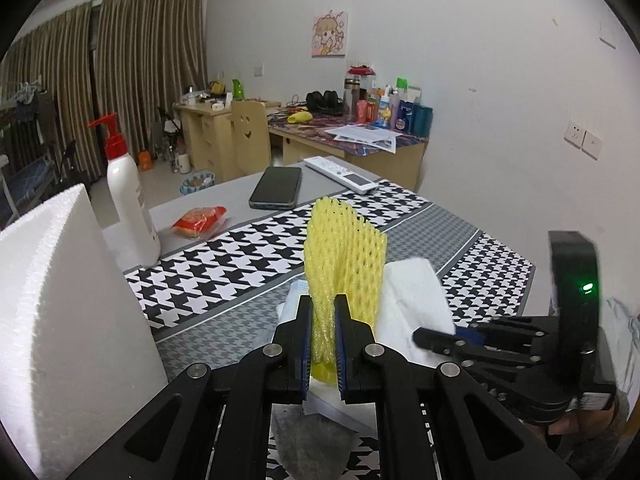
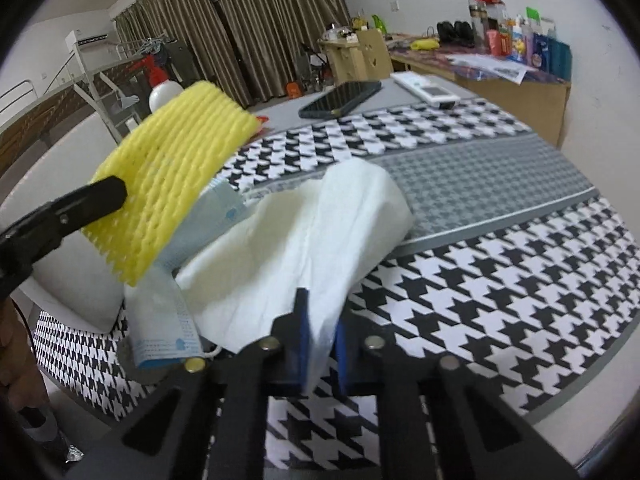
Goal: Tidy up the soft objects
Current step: 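Carry the sponge and cloth over the white foam box with both grippers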
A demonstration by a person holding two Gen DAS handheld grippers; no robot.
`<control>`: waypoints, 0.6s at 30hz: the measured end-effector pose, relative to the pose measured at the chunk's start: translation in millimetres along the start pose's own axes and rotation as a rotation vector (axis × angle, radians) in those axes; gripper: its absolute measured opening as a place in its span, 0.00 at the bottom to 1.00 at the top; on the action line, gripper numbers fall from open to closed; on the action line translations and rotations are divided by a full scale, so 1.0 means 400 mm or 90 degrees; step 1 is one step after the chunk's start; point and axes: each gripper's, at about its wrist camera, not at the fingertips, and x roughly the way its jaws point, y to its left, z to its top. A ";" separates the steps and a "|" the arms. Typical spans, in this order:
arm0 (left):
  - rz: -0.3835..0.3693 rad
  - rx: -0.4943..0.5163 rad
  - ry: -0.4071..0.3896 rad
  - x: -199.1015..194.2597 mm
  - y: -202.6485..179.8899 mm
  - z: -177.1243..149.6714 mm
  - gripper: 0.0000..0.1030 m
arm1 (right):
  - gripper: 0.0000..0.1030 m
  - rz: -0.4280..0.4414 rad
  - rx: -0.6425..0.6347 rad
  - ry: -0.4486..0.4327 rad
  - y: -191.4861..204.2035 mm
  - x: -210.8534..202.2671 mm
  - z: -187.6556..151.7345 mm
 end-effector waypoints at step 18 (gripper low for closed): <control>0.038 0.005 -0.095 -0.178 0.002 0.051 0.10 | 0.04 0.051 -0.063 -0.159 0.113 -0.224 0.111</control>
